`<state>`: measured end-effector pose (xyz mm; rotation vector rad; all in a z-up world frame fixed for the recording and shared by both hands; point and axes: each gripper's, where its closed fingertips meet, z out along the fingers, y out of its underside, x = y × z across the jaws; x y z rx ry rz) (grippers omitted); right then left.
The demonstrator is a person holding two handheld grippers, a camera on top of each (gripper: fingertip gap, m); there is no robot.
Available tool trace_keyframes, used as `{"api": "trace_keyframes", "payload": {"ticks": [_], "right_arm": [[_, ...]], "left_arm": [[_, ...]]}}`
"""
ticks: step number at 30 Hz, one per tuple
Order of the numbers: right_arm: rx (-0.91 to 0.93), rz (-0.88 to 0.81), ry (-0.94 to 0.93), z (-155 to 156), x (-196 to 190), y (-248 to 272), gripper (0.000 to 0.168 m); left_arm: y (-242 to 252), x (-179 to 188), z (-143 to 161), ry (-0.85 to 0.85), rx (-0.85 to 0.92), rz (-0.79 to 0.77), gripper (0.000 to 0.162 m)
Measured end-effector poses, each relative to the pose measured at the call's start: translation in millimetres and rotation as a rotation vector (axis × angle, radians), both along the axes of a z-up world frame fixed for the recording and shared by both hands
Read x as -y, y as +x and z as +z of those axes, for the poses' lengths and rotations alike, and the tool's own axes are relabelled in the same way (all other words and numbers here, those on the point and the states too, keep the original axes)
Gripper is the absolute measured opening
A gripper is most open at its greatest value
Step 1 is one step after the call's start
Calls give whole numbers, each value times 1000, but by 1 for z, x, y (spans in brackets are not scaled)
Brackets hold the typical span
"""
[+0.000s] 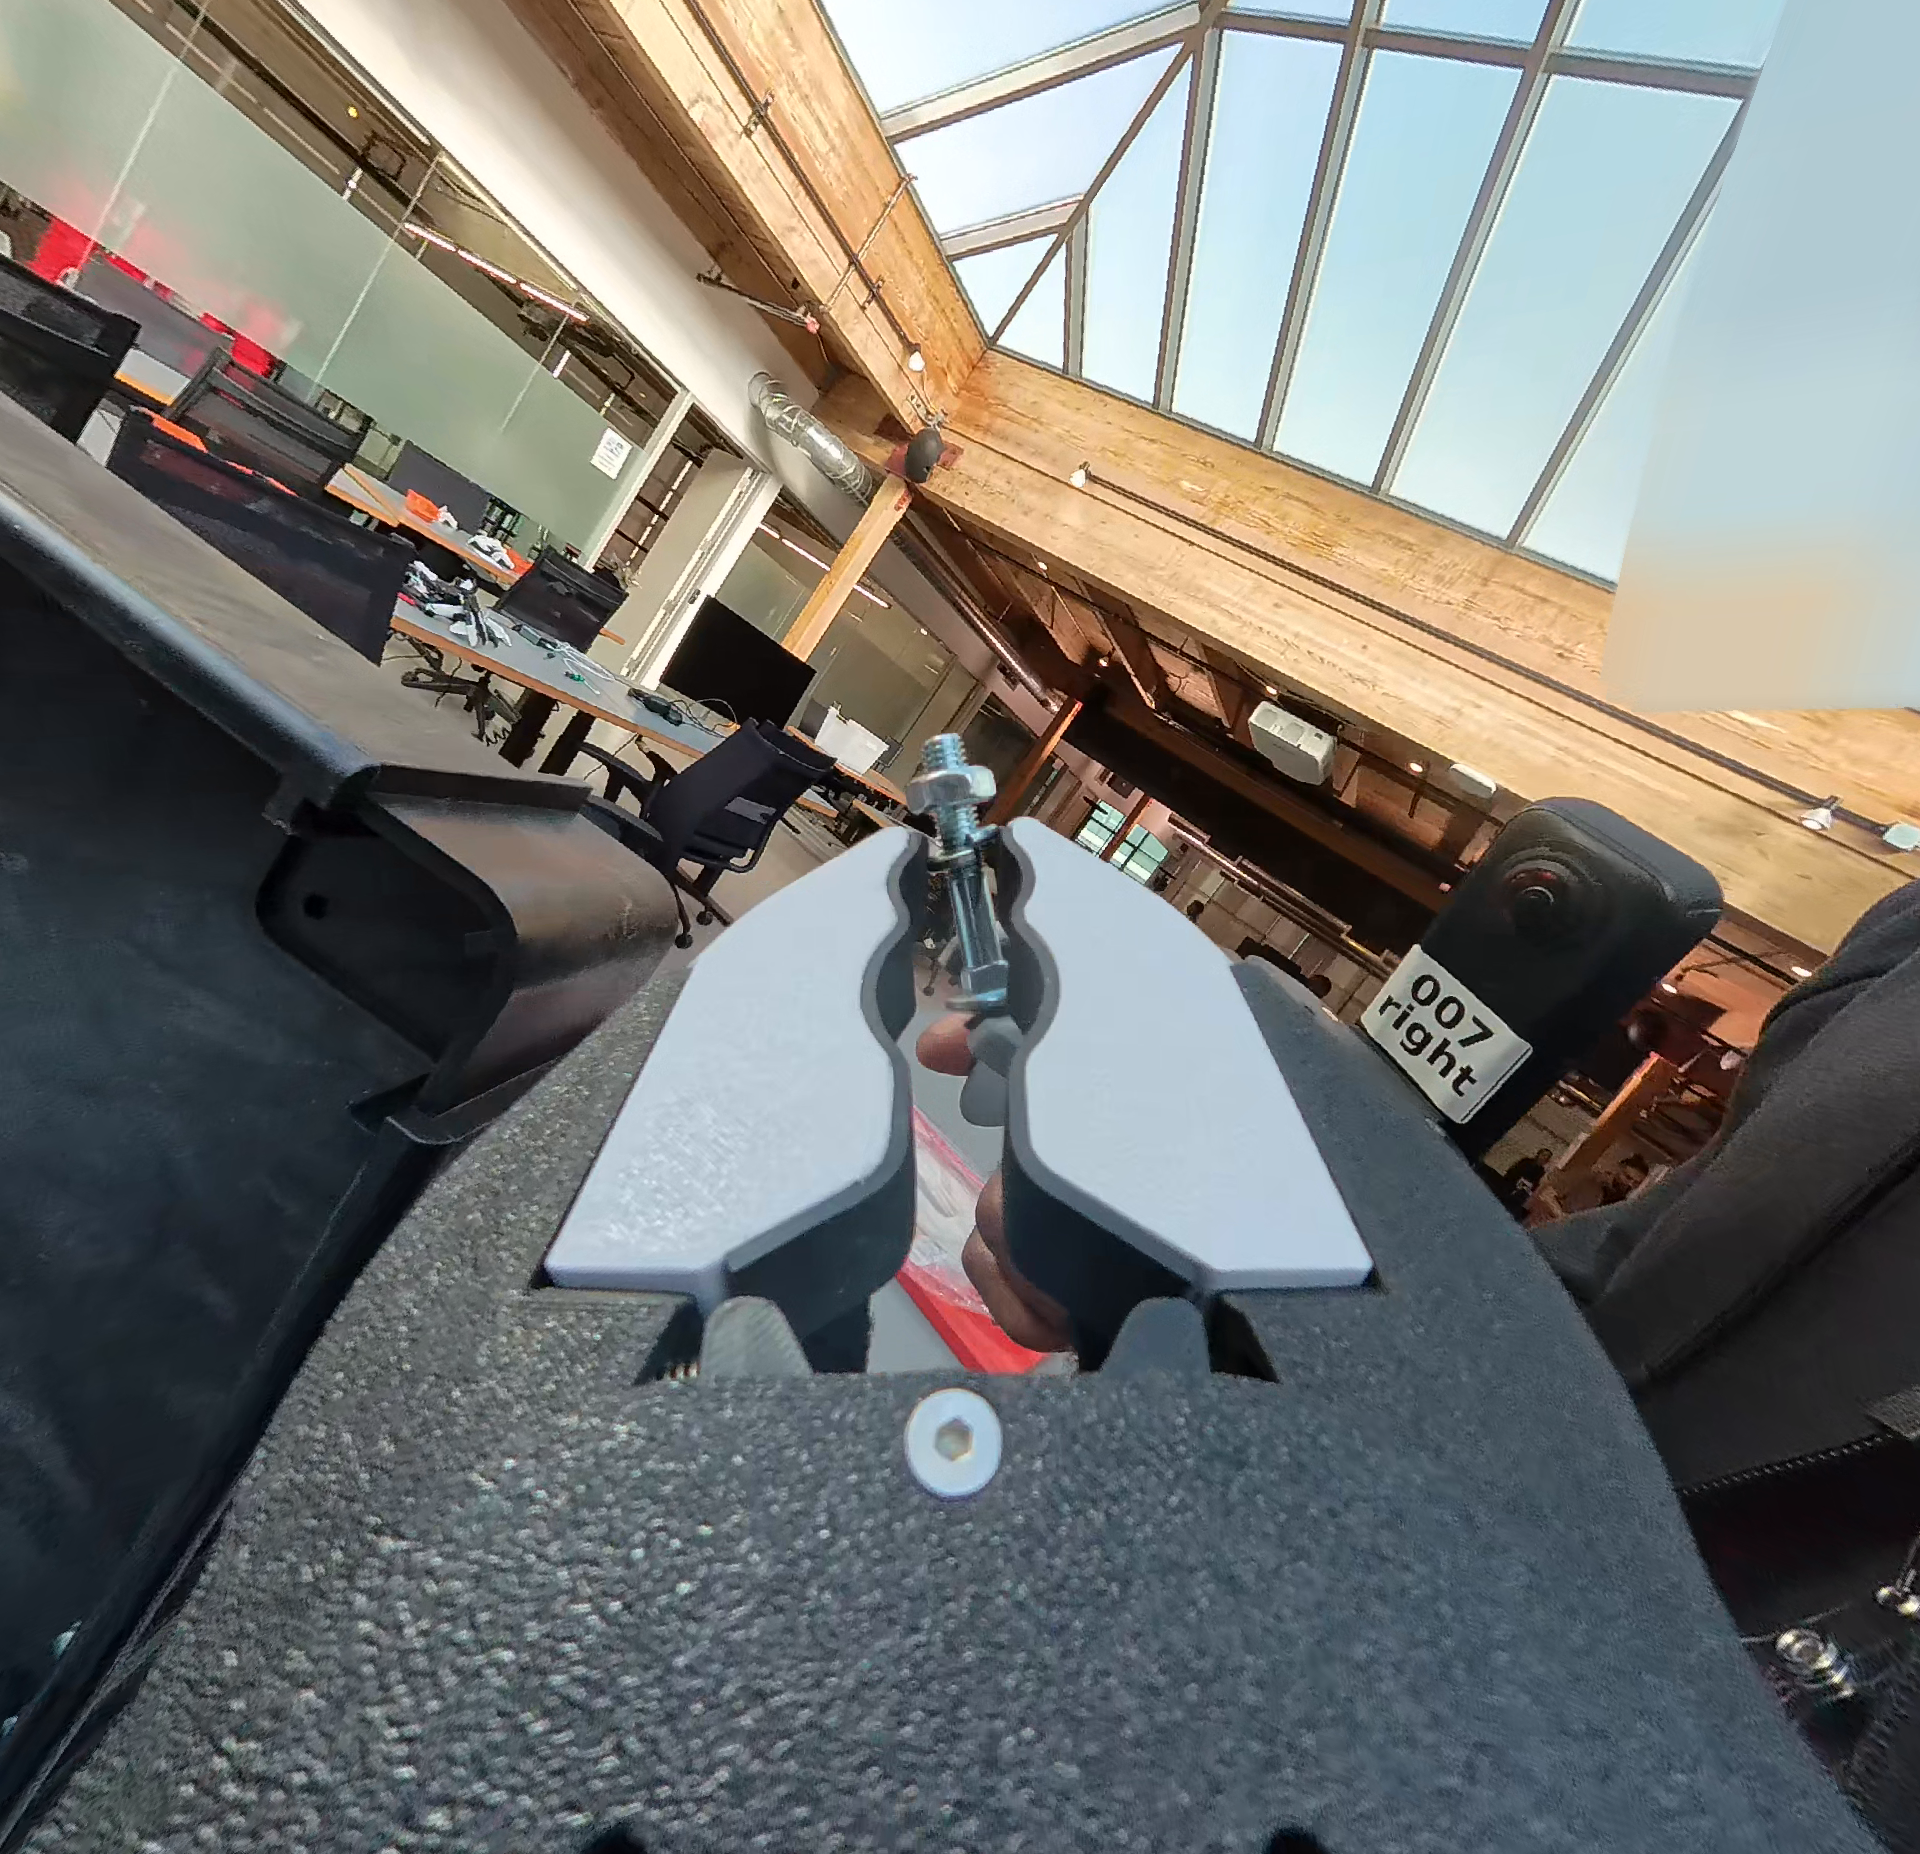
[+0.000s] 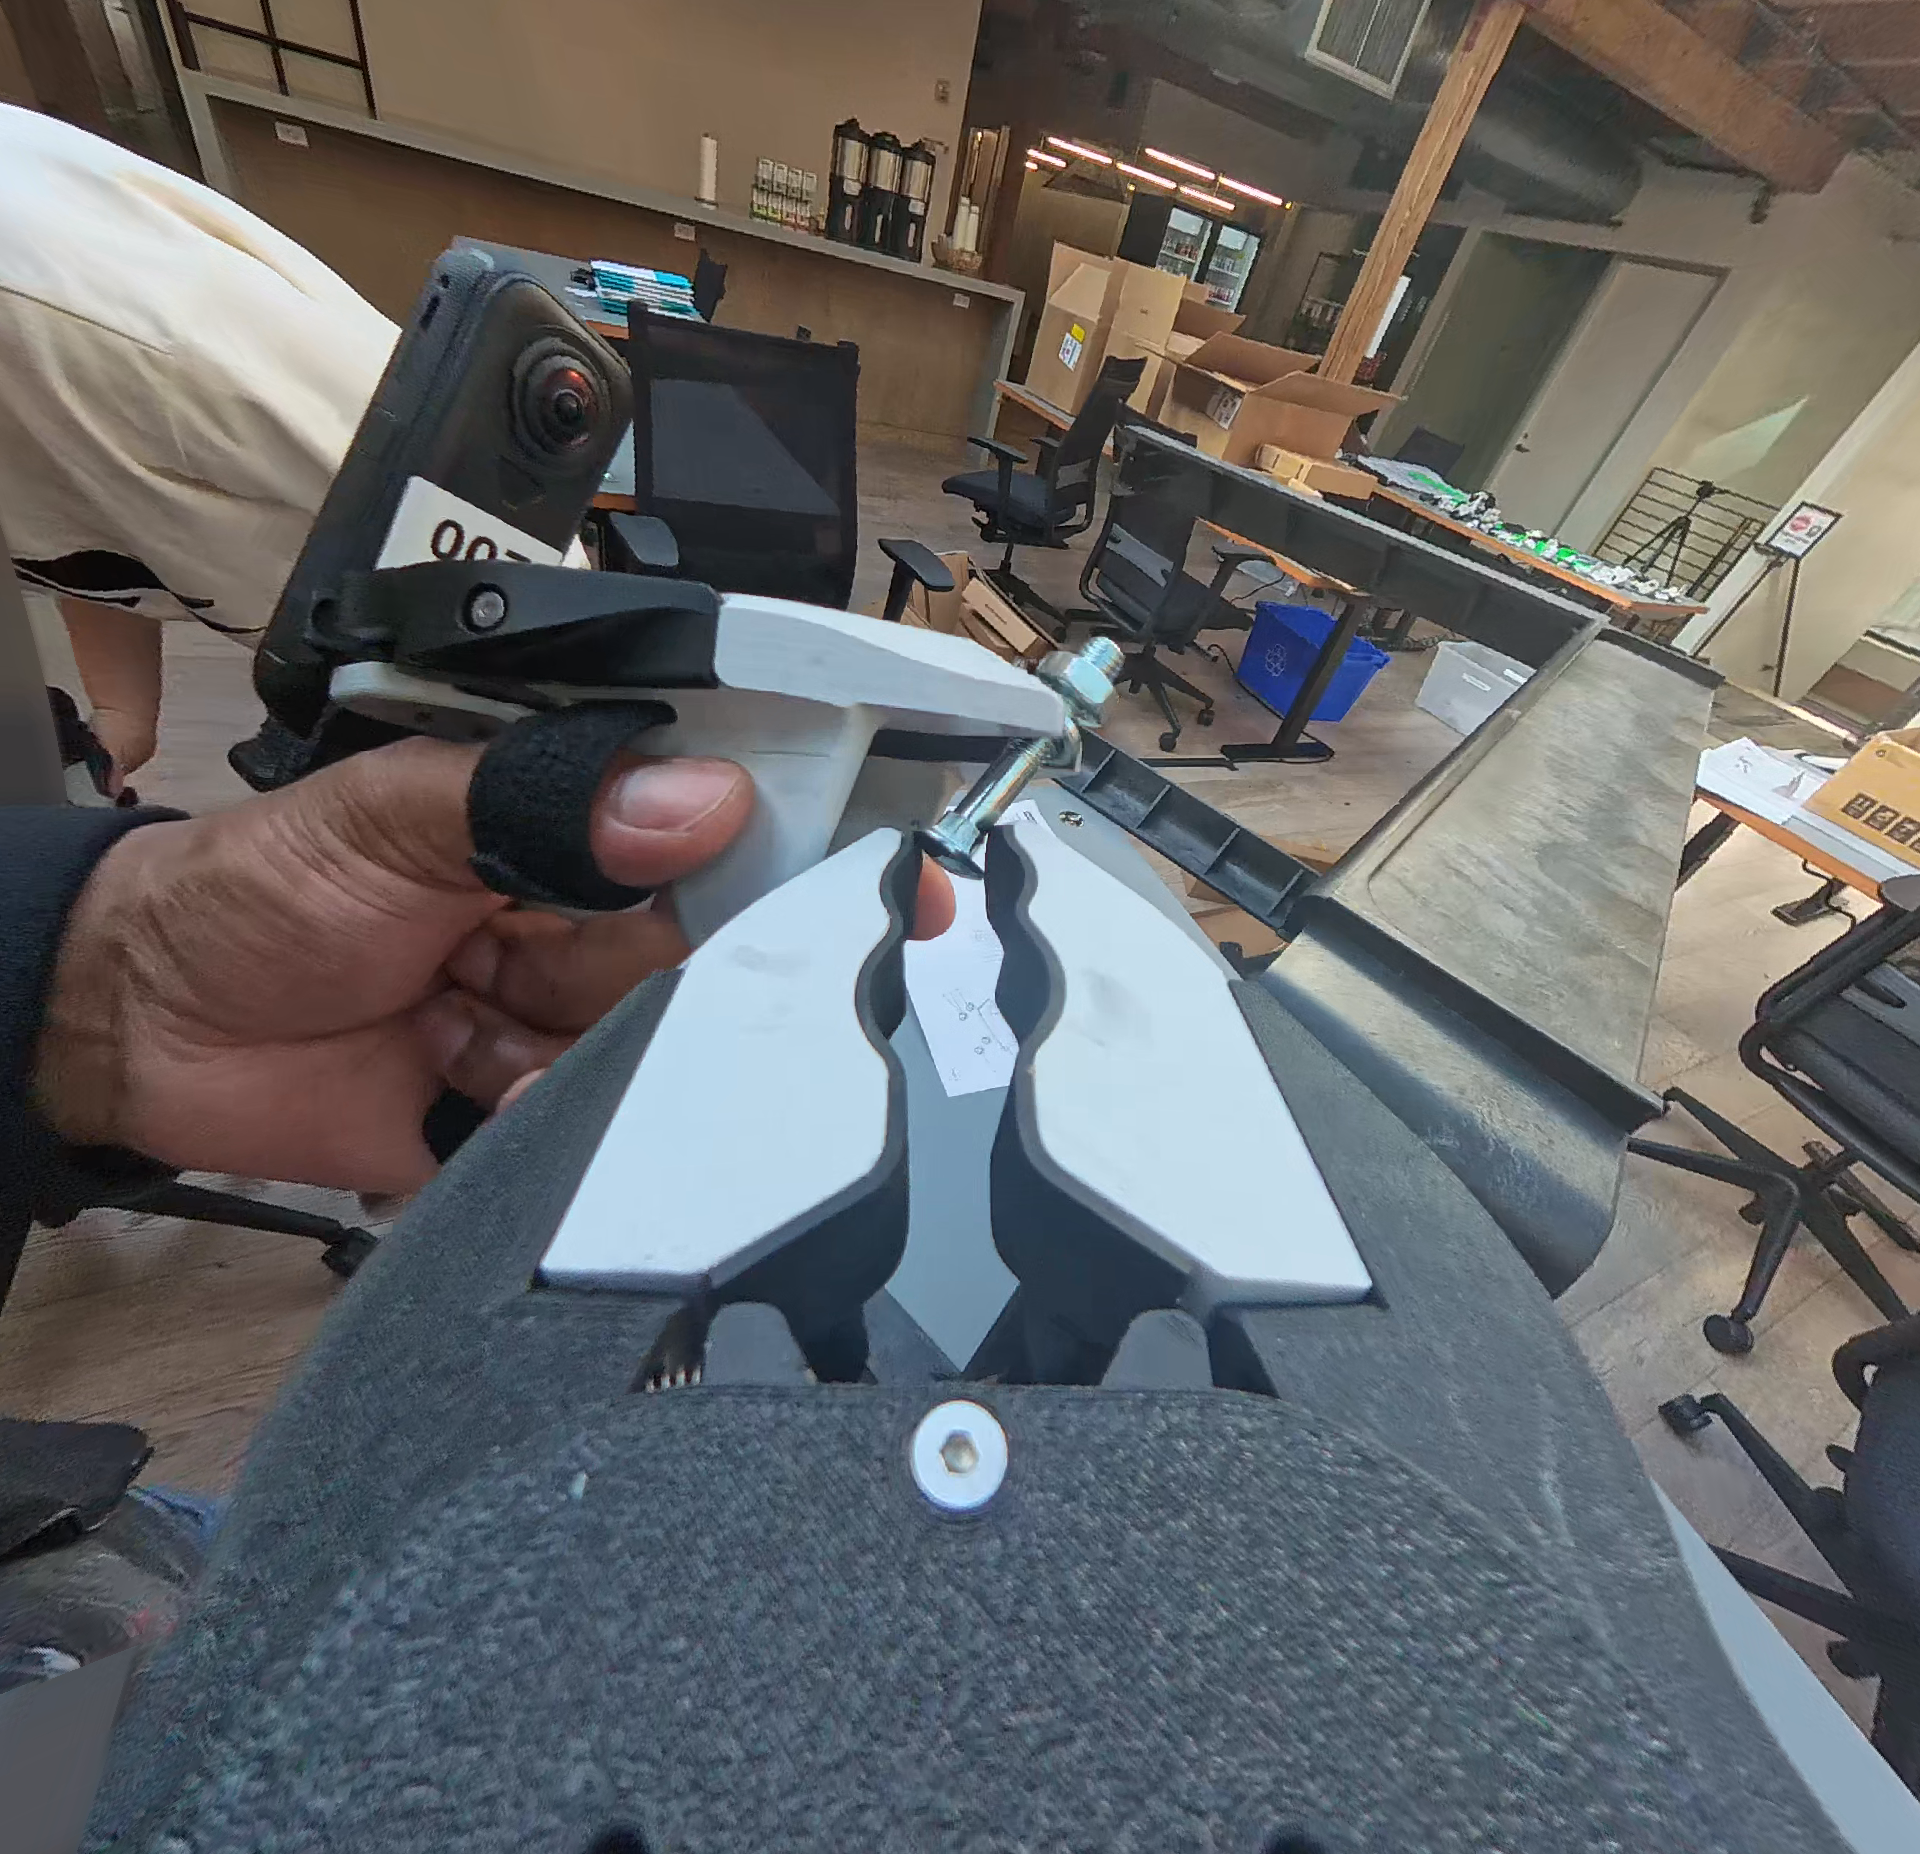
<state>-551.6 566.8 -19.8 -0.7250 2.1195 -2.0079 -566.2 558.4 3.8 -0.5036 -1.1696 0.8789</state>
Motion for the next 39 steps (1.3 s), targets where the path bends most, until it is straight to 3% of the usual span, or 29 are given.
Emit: {"api": "trace_keyframes", "payload": {"ticks": [6,15,21,28,33,39], "right_arm": [[-58,14,-77,7,-4,2,9],[-143,103,-66,-12,-12,22,8],[2,239,22,-29,-38,26,12],[276,451,285,-23,-57,28,23],[275,583,445,-27,-91,49,22],[237,637,559,-34,-150,78,16]], "left_arm": [[5,-12,-3,-3,54,-68,12],[25,-22,-22,113,39,-59,10],[39,-38,-45,211,1,25,9],[40,-88,-65,-10,189,51,9],[44,-124,-65,-207,267,32,10],[71,-181,-69,-294,270,16,9]]}}
